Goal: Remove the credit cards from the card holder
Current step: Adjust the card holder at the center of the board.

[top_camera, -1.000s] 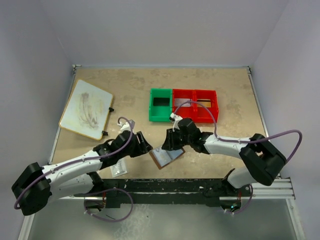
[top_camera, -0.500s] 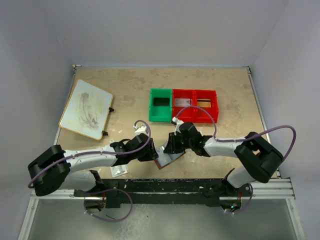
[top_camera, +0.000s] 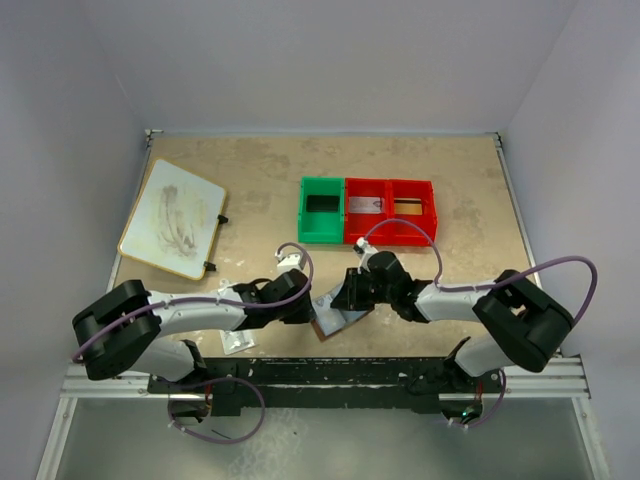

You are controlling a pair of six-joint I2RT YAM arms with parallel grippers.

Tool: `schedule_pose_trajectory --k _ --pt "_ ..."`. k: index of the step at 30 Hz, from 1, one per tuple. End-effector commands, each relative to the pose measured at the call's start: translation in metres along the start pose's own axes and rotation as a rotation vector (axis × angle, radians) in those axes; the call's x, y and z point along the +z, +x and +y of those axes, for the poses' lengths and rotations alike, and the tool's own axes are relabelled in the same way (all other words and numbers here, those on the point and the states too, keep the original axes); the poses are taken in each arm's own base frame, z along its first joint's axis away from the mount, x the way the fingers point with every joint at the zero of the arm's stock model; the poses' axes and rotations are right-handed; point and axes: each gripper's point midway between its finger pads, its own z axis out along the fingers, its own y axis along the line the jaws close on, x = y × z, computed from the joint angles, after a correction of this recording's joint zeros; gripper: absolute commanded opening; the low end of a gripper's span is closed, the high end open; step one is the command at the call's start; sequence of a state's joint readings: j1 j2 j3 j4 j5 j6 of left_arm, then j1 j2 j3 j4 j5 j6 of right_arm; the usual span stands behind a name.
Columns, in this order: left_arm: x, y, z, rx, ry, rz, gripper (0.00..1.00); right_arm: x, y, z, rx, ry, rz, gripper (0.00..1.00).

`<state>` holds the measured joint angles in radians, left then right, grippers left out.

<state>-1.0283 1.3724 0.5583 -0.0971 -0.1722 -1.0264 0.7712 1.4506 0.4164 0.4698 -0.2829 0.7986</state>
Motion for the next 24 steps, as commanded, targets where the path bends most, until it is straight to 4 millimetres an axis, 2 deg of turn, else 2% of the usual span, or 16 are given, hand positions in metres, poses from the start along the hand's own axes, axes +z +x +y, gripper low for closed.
schedule_pose_trajectory --k 1,5,12,24 --pt "0.007 0.003 0.01 0.031 -0.041 -0.017 0.2 0.001 0.001 0.011 0.014 -0.049 0.004 0.24" --pt "0.007 0.003 0.015 0.036 -0.064 -0.022 0.2 -0.002 -0.003 0.02 0.012 -0.086 -0.007 0.08" --pt "0.004 -0.005 0.002 0.023 -0.028 -0.042 0.19 -0.008 -0.003 0.017 0.027 -0.055 -0.013 0.0" --pt "-0.002 -0.013 -0.005 0.018 -0.016 -0.062 0.2 -0.012 -0.004 -0.002 0.064 0.044 -0.054 0.0"
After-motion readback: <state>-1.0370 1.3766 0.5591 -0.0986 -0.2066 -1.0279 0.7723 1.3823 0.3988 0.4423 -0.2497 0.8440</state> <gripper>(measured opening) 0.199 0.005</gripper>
